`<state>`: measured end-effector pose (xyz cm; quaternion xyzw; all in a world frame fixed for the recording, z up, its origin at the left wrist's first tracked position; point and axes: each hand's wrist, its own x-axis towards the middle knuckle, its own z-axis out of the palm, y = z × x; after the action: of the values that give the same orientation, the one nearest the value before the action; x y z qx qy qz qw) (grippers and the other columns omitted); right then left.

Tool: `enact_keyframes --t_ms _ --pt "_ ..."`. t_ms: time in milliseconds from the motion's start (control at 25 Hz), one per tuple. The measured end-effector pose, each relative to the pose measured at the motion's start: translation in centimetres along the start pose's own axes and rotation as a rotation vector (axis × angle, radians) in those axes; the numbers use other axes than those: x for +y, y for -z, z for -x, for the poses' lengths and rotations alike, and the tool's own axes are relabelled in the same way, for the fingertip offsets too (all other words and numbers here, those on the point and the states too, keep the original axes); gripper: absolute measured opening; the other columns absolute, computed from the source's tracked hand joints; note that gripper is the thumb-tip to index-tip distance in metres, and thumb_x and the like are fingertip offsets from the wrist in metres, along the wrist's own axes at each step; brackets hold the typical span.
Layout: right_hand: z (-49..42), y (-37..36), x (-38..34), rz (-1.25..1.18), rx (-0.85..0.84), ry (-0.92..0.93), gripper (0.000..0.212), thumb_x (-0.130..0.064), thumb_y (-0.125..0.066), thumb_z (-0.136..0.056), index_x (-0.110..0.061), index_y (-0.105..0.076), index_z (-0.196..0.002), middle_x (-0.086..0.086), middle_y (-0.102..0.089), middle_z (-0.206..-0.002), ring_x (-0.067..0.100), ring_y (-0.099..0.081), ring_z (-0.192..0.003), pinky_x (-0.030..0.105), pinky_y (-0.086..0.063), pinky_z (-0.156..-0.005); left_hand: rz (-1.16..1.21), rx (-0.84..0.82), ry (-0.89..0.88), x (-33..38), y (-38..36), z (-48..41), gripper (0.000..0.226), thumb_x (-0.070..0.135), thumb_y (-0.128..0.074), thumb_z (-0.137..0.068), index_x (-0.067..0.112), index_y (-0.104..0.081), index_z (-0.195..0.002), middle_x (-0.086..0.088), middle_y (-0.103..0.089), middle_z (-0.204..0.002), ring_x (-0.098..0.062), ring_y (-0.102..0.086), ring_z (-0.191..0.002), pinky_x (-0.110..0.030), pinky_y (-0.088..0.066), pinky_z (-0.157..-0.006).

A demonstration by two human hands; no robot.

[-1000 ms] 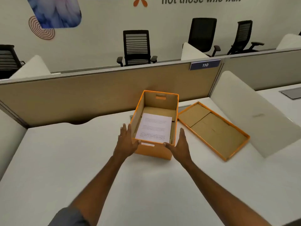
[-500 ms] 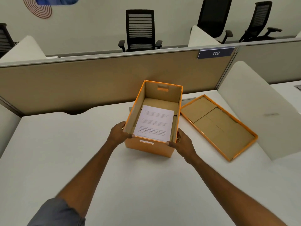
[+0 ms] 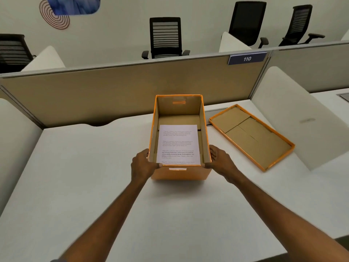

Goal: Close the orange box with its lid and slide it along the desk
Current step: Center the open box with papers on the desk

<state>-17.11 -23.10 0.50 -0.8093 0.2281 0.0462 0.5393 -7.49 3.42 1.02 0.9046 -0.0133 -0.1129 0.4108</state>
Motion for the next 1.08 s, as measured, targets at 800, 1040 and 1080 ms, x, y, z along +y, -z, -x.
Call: enact_keyframes --t_ms 800,1040,1080 --pt "8.7 -6.5 2.8 0.347 -0.062 0.145 0.096 -0.036 -0.058 -0.101 -0.01 0.011 -0.162 0.009 0.01 -0.172 0.029 0.004 -0.16 0.048 -0.009 -0.13 -0.313 -0.039 -0.12 -7.6 -0.8 9.8 0.089 0.042 -0.056 -0.095 0.005 -0.007 -0.16 -0.017 -0.003 -0.17 -0.036 -0.002 -0.158 -0.049 -0.009 -0.127" --pt "9.1 -2.3 5.4 0.681 0.146 0.191 0.085 -0.053 -0.038 -0.103 -0.013 0.007 -0.163 0.007 0.015 -0.172 0.028 0.012 -0.159 0.056 -0.001 -0.127 -0.48 -0.04 -0.512 -3.2 -6.1 11.8 0.078 0.052 -0.033 -0.102 0.015 0.004 -0.161 -0.005 0.014 -0.17 -0.023 0.019 -0.156 -0.041 0.009 -0.125" --pt "9.2 -1.1 5.9 0.714 0.17 0.194 0.084 -0.054 -0.036 -0.103 -0.014 0.008 -0.162 0.006 0.015 -0.172 0.027 0.013 -0.159 0.055 0.001 -0.128 -0.489 -0.055 -0.538 -2.0 -7.3 12.0 0.078 0.054 -0.029 -0.102 0.016 0.005 -0.161 -0.004 0.018 -0.169 -0.022 0.02 -0.156 -0.04 0.012 -0.124"
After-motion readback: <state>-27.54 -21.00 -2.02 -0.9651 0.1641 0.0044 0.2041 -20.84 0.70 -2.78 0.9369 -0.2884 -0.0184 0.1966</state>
